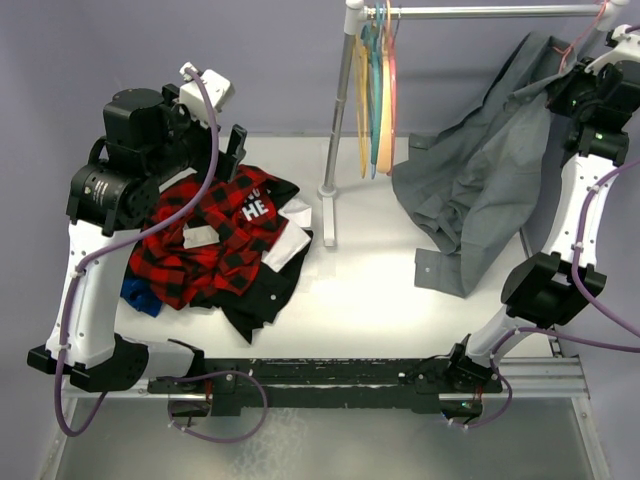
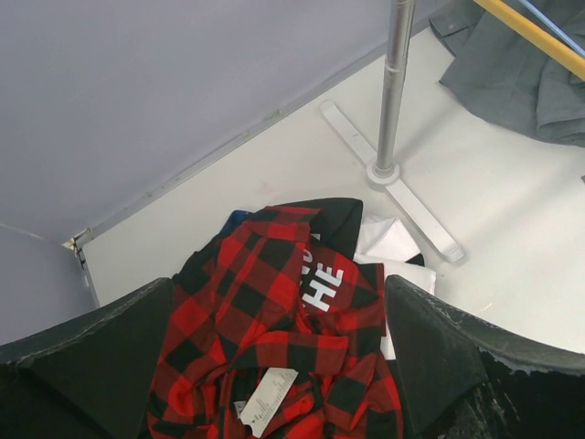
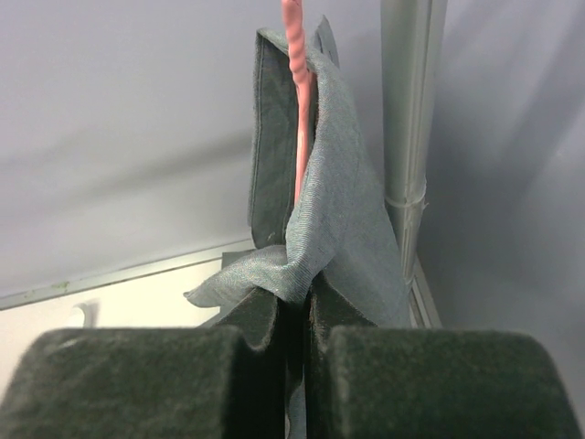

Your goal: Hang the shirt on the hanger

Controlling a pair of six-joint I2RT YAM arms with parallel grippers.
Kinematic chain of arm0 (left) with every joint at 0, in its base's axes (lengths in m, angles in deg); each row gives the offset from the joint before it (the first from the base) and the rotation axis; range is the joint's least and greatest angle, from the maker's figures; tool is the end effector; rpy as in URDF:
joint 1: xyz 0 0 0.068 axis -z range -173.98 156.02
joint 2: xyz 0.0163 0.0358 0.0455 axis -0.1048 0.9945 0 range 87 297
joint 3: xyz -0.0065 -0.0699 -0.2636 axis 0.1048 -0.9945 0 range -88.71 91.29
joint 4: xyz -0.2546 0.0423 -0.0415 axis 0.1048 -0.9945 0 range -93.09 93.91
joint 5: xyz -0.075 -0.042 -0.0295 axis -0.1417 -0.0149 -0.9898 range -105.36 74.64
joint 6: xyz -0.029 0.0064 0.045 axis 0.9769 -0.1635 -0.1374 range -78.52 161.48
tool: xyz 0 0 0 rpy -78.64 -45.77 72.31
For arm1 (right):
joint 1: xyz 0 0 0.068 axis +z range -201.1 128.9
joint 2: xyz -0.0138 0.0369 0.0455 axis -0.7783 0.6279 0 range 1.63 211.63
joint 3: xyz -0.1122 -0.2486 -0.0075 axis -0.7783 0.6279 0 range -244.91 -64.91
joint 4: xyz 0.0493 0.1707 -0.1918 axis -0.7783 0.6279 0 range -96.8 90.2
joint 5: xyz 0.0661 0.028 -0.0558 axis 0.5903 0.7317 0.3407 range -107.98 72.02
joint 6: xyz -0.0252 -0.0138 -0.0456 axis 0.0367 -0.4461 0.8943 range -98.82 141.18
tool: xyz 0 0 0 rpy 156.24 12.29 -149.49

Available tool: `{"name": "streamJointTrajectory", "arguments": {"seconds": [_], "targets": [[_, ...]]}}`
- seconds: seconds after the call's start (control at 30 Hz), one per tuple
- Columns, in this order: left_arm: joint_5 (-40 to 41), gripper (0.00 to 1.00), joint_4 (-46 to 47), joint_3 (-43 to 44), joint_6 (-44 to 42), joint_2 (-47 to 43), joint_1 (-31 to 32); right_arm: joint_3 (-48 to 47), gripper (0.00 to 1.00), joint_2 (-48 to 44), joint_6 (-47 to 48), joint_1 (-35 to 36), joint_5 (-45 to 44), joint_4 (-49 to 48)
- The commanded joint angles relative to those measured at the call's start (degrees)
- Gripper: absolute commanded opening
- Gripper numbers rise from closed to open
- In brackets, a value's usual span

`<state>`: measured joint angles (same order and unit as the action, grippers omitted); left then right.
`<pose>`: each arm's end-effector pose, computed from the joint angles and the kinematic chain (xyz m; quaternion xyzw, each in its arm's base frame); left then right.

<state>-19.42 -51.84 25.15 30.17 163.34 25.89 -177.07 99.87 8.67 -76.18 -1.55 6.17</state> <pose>0.2053 -0.0770 0.5325 0.2376 0.7743 -0.0723 0.5821 0.3569 -0.1558 0.4938 0.1272 0.6898 0.0224 0.7124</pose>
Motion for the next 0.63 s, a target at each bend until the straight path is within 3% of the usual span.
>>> {"name": "streamJointTrajectory", "arguments": {"seconds": [0.0, 0.03, 0.1, 0.13, 0.17, 0.6], "targets": [[0.2, 1.00, 3.0, 0.0, 0.8, -0.8, -0.4, -1.9, 0.14, -2.0, -0.9, 0.0, 1.2, -4.0], [0.2, 1.00, 3.1, -0.1, 0.8, -0.9, -0.5, -1.4, 0.32, -2.3, -1.0, 0.0, 1.0, -4.4], [0.9, 1.00, 3.3, -0.2, 1.3, -0.8, -0.5, -0.8, 0.81, -3.1, -1.1, 0.0, -0.2, -4.8], [1.4, 1.00, 3.4, -0.3, 1.4, -0.8, -0.4, -0.5, 0.94, -3.9, -1.0, 0.0, -0.8, -5.1], [1.9, 1.00, 3.6, -0.3, 1.5, -0.8, -0.5, 0.0, 0.99, -4.6, -0.9, 0.0, -2.1, -5.3], [1.1, 1.00, 4.3, -0.5, 2.4, -1.1, -0.5, 1.3, 1.00, -10.1, -0.8, 0.0, -5.2, -5.6]]}}
